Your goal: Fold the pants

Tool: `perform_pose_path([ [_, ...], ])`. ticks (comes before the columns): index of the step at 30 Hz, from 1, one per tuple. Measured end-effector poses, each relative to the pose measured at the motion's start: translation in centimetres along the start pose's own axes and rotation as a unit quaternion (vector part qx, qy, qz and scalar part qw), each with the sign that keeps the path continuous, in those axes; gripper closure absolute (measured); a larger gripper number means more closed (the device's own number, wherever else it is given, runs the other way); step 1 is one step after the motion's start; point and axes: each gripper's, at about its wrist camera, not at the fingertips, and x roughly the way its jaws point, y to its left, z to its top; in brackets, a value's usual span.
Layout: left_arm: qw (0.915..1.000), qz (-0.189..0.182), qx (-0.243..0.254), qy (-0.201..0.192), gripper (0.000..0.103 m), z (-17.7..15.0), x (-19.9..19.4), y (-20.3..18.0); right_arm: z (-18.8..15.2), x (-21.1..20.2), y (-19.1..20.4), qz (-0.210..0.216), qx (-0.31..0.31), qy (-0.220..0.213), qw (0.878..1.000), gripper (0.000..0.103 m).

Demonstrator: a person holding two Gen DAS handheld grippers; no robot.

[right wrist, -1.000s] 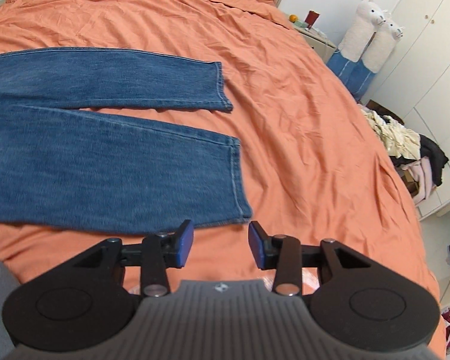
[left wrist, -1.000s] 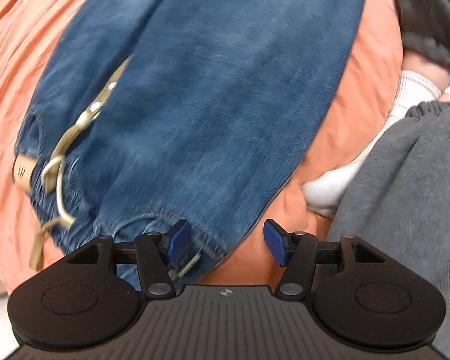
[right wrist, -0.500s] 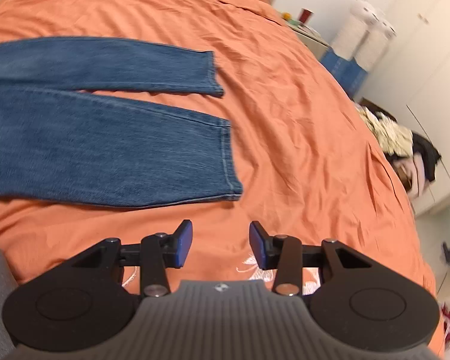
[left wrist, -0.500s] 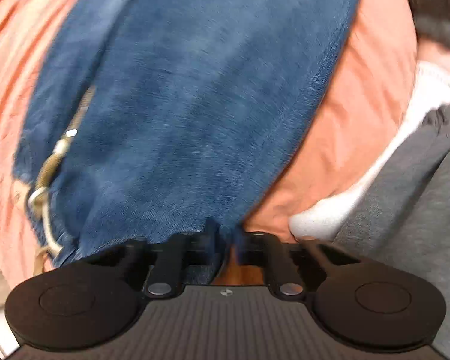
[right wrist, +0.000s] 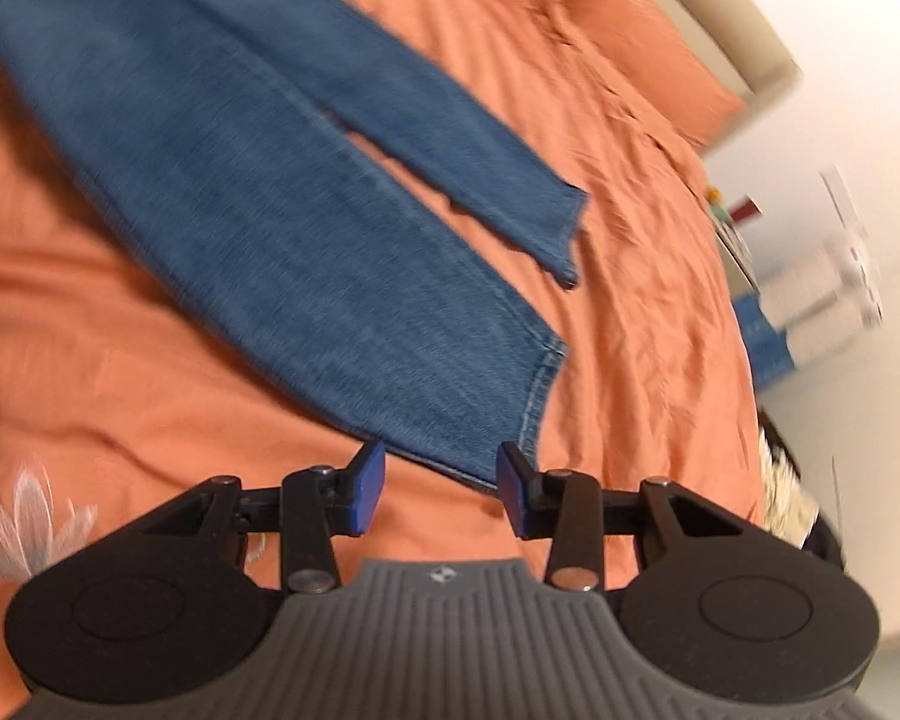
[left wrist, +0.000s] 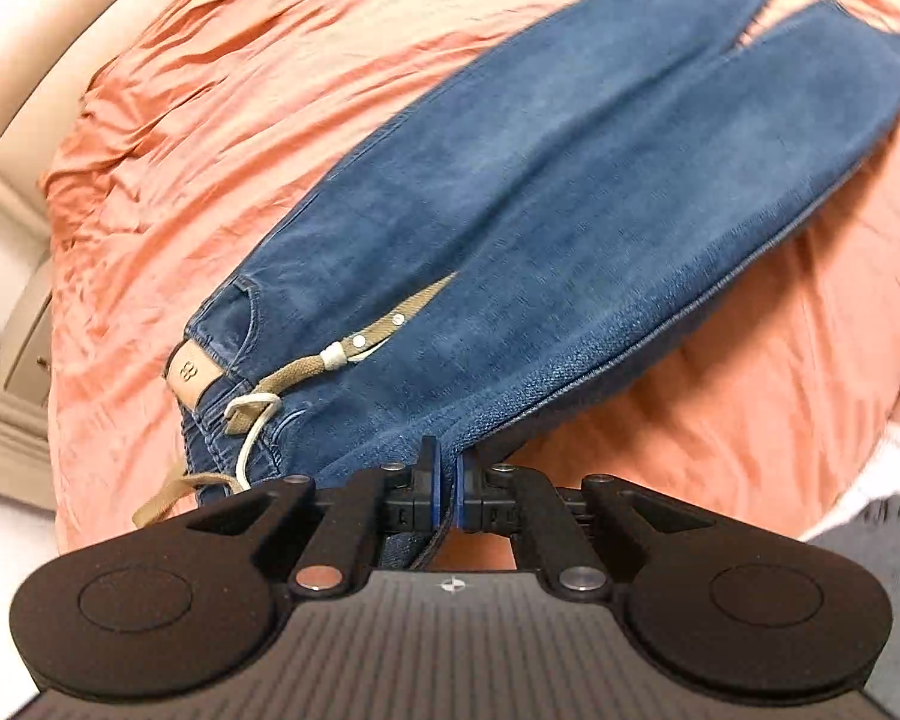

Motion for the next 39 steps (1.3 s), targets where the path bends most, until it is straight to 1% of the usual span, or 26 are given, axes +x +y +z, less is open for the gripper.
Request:
perform_pose_path([
  [4,0.9995,0.0,-0.033,0.003,0.098,0.5,-0.8,0.0,-0.6,0.8,0.9,0.009,-0.055,0.006,0.998,0.067],
  [9,0.9988,0.005,-0.049,0.006,0.098,0.8,-1.2,0.0,-0.8,2.7,2.6,-0.017,-0.133,-0.001,0.991,0.067],
  [11,0.9984,0.008,-0.055,0.006,0.098,0.9,-1.2,0.0,-0.8,3.7,3.1,-0.026,-0.157,0.0,0.987,0.069],
  [12,0.9982,0.008,-0.059,0.006,0.098,0.9,-1.2,0.0,-0.8,4.1,3.3,-0.025,-0.166,0.003,0.986,0.075],
  [13,0.9981,0.009,-0.061,0.006,0.098,0.9,-1.1,0.0,-0.9,4.7,3.3,-0.027,-0.172,0.006,0.985,0.078],
  [14,0.9979,0.011,-0.063,0.005,0.098,1.0,-1.1,0.0,-0.9,5.1,3.4,-0.032,-0.178,0.008,0.984,0.085],
  [15,0.9977,0.012,-0.066,0.004,0.098,1.0,-1.2,0.1,-0.9,5.5,3.4,-0.04,-0.182,0.009,0.982,0.096],
  [18,0.997,0.015,-0.076,0.001,0.098,1.0,-1.3,0.3,-0.7,5.6,2.8,-0.046,-0.178,0.0,0.983,0.103],
  [21,0.9962,0.03,-0.082,-0.006,0.098,1.4,-1.7,0.6,0.2,4.9,0.8,-0.051,-0.146,-0.011,0.988,0.103],
  [23,0.9956,0.04,-0.084,-0.01,0.098,2.1,-1.8,1.1,1.3,4.2,-1.1,-0.055,-0.116,-0.023,0.991,0.103],
  [26,0.9946,0.057,-0.085,-0.018,0.098,4.0,-2.0,2.5,3.8,3.8,-3.7,-0.07,-0.088,-0.038,0.993,0.103],
  [30,0.992,0.085,-0.087,-0.034,0.099,7.3,-2.0,4.9,8.6,4.8,-7.3,-0.093,-0.061,-0.052,0.992,0.103],
  [32,0.9911,0.095,-0.086,-0.035,0.099,9.1,-1.4,6.2,11.2,5.7,-9.2,-0.1,-0.047,-0.057,0.992,0.103],
  [36,0.9907,0.106,-0.081,-0.027,0.098,12.5,1.4,9.2,16.5,9.3,-12.2,-0.107,-0.029,-0.055,0.992,0.103],
  [39,0.9903,0.107,-0.087,-0.017,0.098,14.7,5.0,11.3,20.6,13.4,-13.7,-0.104,-0.02,-0.041,0.994,0.103],
])
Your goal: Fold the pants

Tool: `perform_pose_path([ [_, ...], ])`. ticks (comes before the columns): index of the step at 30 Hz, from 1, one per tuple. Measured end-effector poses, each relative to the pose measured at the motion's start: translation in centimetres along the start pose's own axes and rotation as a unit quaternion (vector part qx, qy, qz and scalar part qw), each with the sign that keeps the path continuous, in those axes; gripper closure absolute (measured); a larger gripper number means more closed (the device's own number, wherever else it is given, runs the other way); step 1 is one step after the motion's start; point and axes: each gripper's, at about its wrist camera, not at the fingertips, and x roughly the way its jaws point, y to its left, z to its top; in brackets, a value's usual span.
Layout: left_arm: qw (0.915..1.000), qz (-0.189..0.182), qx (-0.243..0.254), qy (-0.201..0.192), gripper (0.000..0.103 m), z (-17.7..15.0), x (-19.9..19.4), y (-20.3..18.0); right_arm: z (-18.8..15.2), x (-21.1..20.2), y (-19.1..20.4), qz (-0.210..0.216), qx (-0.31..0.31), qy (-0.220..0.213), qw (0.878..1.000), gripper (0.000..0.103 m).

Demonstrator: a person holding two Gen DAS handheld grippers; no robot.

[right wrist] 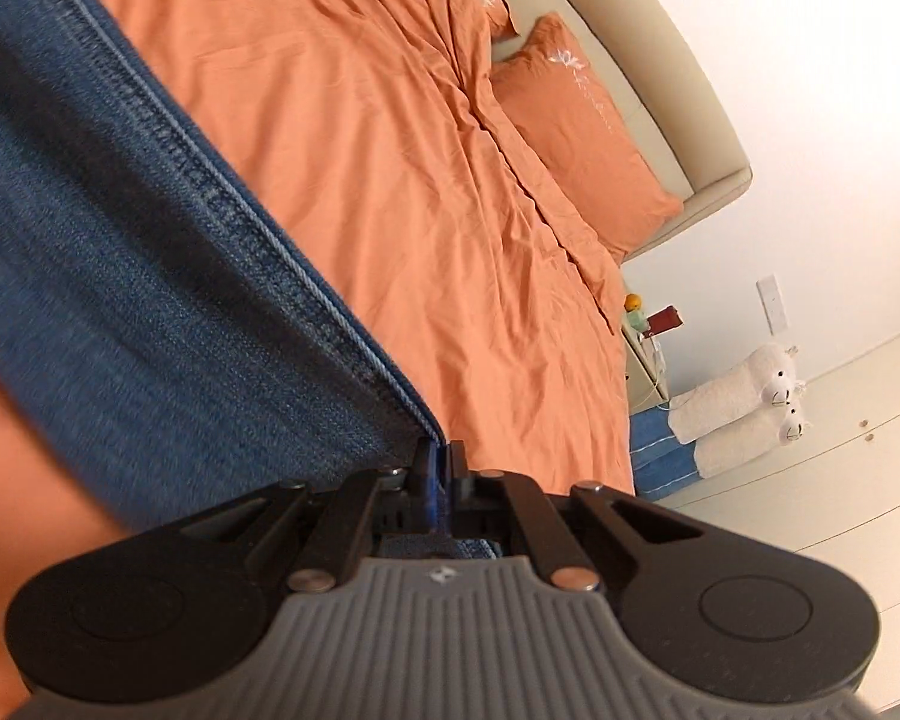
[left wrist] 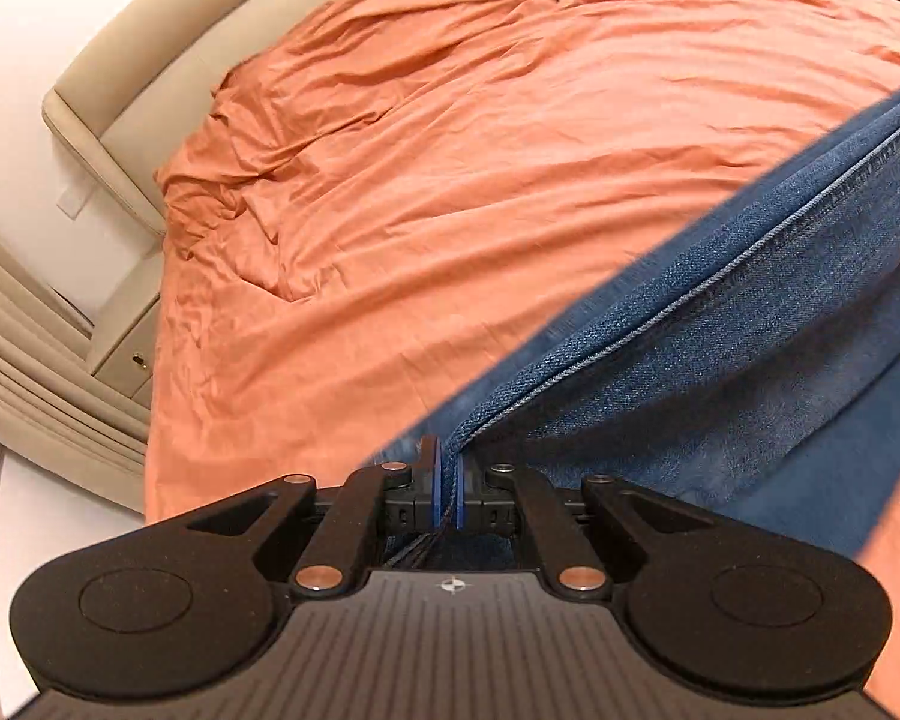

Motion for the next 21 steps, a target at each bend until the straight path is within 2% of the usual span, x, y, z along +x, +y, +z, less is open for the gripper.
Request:
perform_pose_path([
  [5,0.9992,-0.013,0.004,0.037,0.098,2.0,7.6,0.1,4.5,8.3,1.4,0.023,-0.012,0.042,0.999,0.103],
  [11,0.9962,-0.044,-0.005,0.075,0.097,1.4,15.0,-0.3,6.3,15.6,5.0,0.04,-0.033,0.083,0.995,0.103],
  [17,0.994,-0.068,-0.024,0.082,0.097,0.5,18.2,-0.3,6.3,19.3,7.0,0.056,-0.038,0.102,0.993,0.103],
  [21,0.9965,-0.054,-0.025,0.059,0.097,0.0,16.6,-0.6,5.9,19.4,7.8,0.048,-0.039,0.098,0.993,0.103],
])
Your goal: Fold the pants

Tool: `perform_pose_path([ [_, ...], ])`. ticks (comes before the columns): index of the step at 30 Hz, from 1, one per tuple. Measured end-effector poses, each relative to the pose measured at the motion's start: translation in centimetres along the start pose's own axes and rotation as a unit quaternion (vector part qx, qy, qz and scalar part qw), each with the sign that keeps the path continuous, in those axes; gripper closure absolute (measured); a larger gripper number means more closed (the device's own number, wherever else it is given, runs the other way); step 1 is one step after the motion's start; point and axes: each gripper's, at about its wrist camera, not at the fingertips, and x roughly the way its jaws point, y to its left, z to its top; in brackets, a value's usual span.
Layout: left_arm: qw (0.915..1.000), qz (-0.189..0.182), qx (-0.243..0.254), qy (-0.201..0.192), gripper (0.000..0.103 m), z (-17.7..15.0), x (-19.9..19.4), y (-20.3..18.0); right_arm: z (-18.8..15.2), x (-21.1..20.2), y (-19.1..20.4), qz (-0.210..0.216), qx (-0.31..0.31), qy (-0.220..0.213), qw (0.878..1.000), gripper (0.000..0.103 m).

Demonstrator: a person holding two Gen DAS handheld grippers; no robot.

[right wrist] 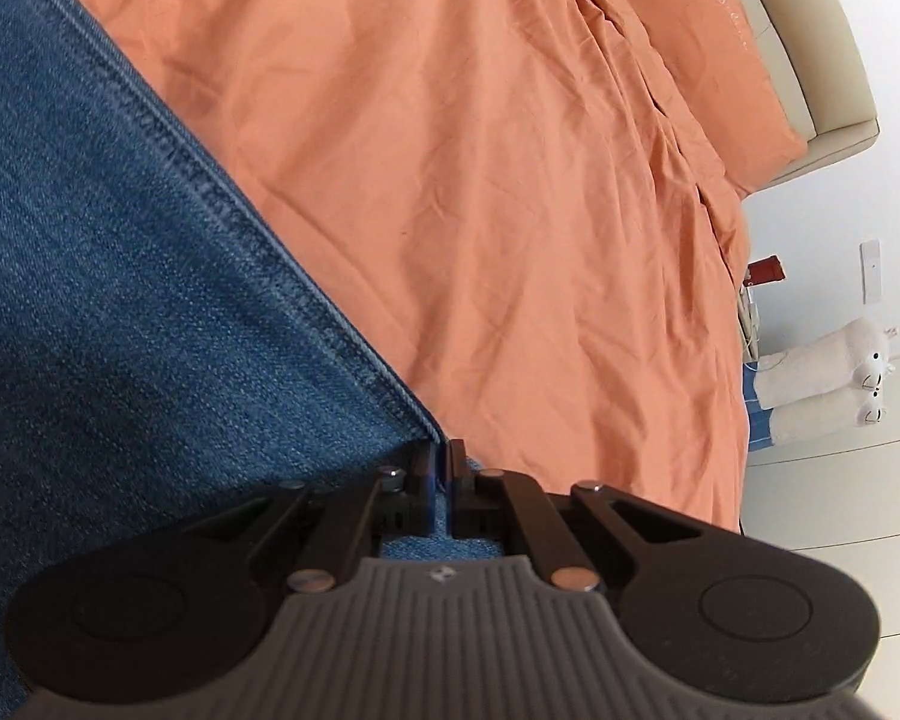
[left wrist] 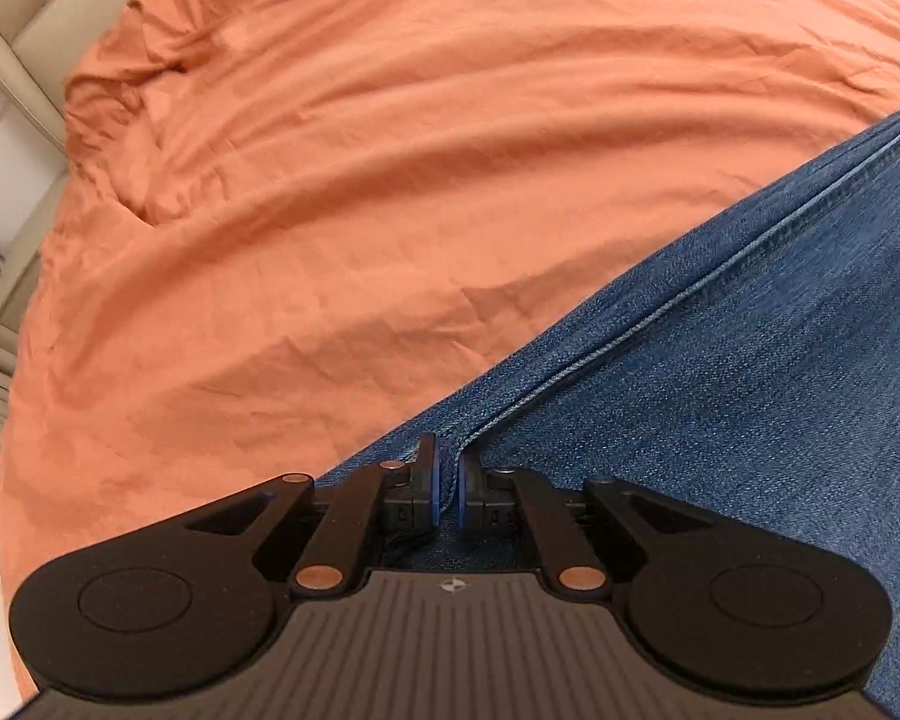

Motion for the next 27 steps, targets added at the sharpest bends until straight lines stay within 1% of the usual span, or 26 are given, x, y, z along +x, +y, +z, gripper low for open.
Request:
perform_pose_path([
  [3,0.9985,0.007,-0.024,-0.05,0.097,-0.5,-3.2,0.8,-1.0,-1.8,-0.5,-0.018,0.007,-0.021,1.0,0.103],
  [5,0.9967,0.003,-0.04,-0.07,0.097,-0.7,-4.6,1.4,-2.0,-3.5,-1.0,-0.022,0.021,-0.035,0.999,0.103],
  [7,0.997,0.004,-0.038,-0.068,0.097,-0.4,-4.5,1.5,-2.1,-3.8,-1.6,-0.024,0.039,-0.037,0.998,0.103],
  [9,0.9976,0.008,-0.039,-0.058,0.097,0.1,-3.4,1.1,-1.6,-3.3,-1.7,-0.019,0.057,-0.029,0.998,0.103],
  [10,0.9978,0.009,-0.036,-0.054,0.097,0.4,-2.8,0.9,-1.3,-2.9,-1.5,-0.021,0.058,-0.024,0.998,0.103],
  [12,0.9978,0.007,-0.048,-0.045,0.097,0.4,-1.8,0.9,-1.0,-2.3,-0.8,-0.023,0.057,-0.015,0.998,0.103],
  [16,0.9977,0.005,-0.054,-0.04,0.095,-0.1,-1.1,1.0,-0.5,-1.0,-0.2,-0.031,0.06,-0.007,0.998,0.103],
  [17,0.9977,0.009,-0.055,-0.037,0.086,-0.1,-1.0,1.0,-0.4,-0.8,-0.1,-0.04,0.062,-0.004,0.997,0.103],
  [18,0.9977,0.015,-0.057,-0.033,0.083,0.0,-0.8,1.2,-0.4,-0.7,-0.1,-0.046,0.069,0.002,0.997,0.103],
  [19,0.9977,0.016,-0.059,-0.029,0.076,0.0,-0.8,1.3,-0.5,-0.8,-0.4,-0.042,0.084,0.004,0.996,0.103],
  [20,0.9975,0.022,-0.061,-0.028,0.055,0.1,-1.0,1.4,-0.6,-0.8,-0.9,-0.034,0.102,0.004,0.994,0.101],
  [22,0.9958,0.038,-0.069,-0.046,0.027,0.1,-2.1,1.8,-1.1,-1.7,-2.3,-0.022,0.14,-0.004,0.99,0.087],
  [23,0.9948,0.042,-0.073,-0.058,0.027,0.1,-2.9,2.0,-1.5,-2.4,-3.1,-0.016,0.161,-0.009,0.987,0.078],
  [25,0.993,0.037,-0.09,-0.067,0.027,0.0,-4.4,2.7,-2.8,-3.9,-5.2,-0.006,0.214,-0.015,0.977,0.077],
  [27,0.9903,0.027,-0.112,-0.078,0.027,-0.6,-6.1,3.4,-4.9,-5.6,-7.6,0.012,0.282,-0.023,0.959,0.077],
])
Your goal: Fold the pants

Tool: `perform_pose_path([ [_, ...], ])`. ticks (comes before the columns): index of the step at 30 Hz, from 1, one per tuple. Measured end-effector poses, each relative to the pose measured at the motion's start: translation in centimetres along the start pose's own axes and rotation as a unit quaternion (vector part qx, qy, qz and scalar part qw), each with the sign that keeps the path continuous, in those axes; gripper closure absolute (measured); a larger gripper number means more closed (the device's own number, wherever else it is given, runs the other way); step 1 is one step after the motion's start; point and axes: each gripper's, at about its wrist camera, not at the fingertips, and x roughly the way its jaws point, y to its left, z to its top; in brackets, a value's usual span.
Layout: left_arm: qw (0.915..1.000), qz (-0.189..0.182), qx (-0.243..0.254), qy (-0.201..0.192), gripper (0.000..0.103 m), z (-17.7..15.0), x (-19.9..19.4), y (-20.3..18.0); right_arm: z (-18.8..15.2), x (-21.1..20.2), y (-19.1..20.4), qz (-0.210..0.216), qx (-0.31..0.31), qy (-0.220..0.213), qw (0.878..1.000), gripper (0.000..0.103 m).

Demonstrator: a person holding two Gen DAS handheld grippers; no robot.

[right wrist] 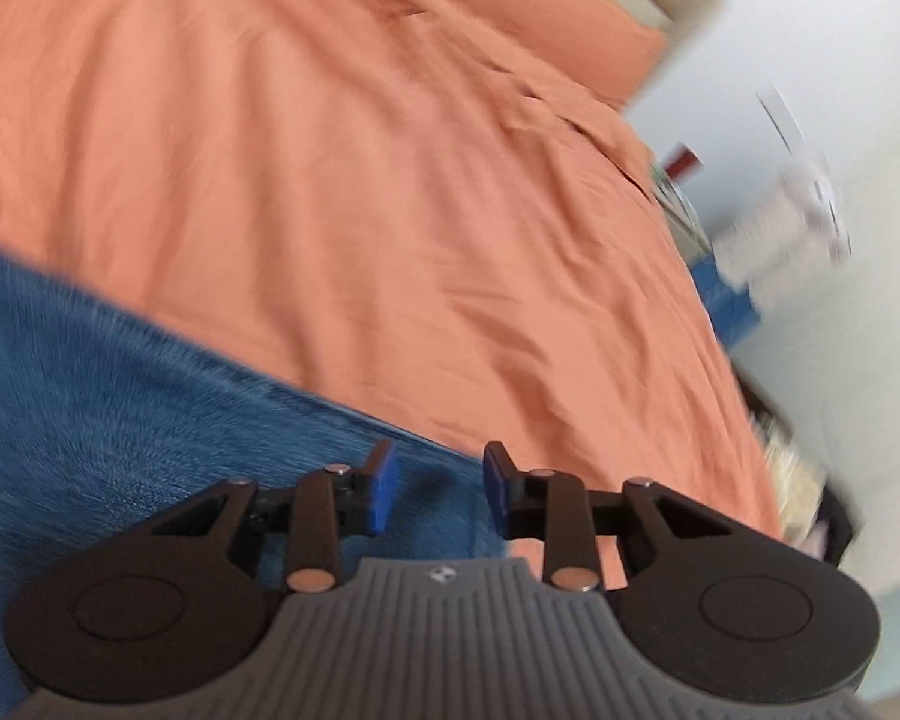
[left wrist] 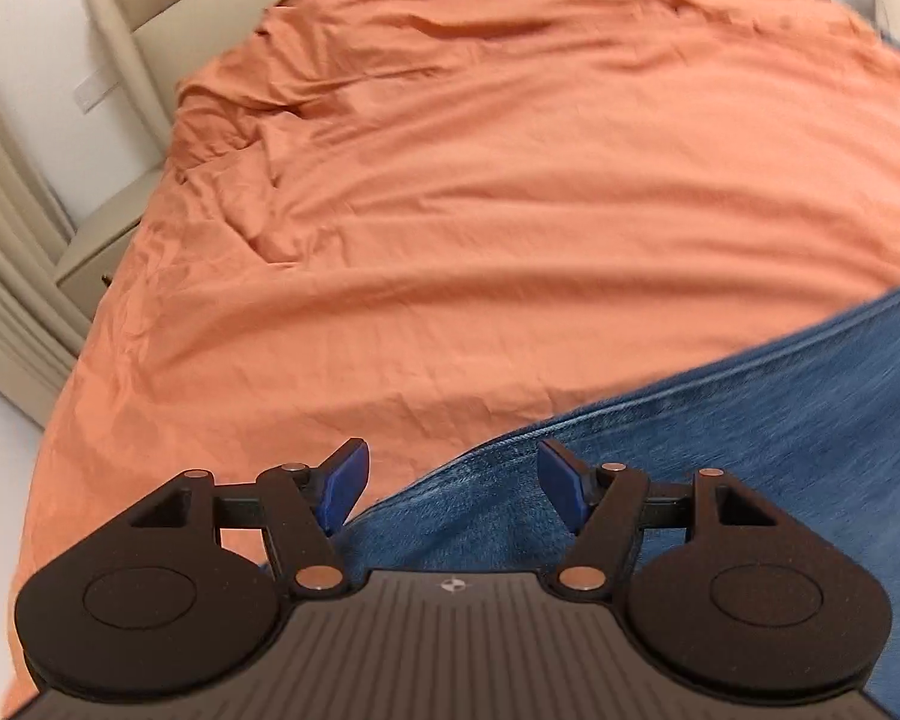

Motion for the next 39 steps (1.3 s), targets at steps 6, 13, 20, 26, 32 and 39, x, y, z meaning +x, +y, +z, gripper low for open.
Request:
perform_pose_path([
  [6,0.9977,-0.01,-0.067,0.006,0.03,-2.7,-3.8,3.1,-5.3,-4.1,-8.2,0.068,0.248,0.016,0.966,0.077],
  [13,0.9863,-0.02,-0.162,0.021,0.03,-6.9,-6.6,7.0,-12.6,-3.4,-9.9,0.125,0.428,0.061,0.893,0.073],
  [20,0.9767,-0.001,-0.213,0.027,0.026,-10.7,-8.6,10.0,-16.6,-0.7,-8.0,0.176,0.536,0.07,0.823,0.072],
  [26,0.9577,-0.019,-0.285,0.032,0.024,-13.3,-6.6,13.4,-16.3,0.2,-6.7,0.169,0.542,0.066,0.821,0.072],
  [32,0.9406,-0.037,-0.334,0.049,0.023,-12.2,-0.9,14.9,-15.2,0.1,-5.9,0.14,0.511,0.071,0.845,0.075],
  [39,0.9411,-0.044,-0.318,0.106,0.022,-10.9,4.6,15.1,-14.4,0.7,-5.4,0.119,0.499,0.083,0.854,0.075],
])
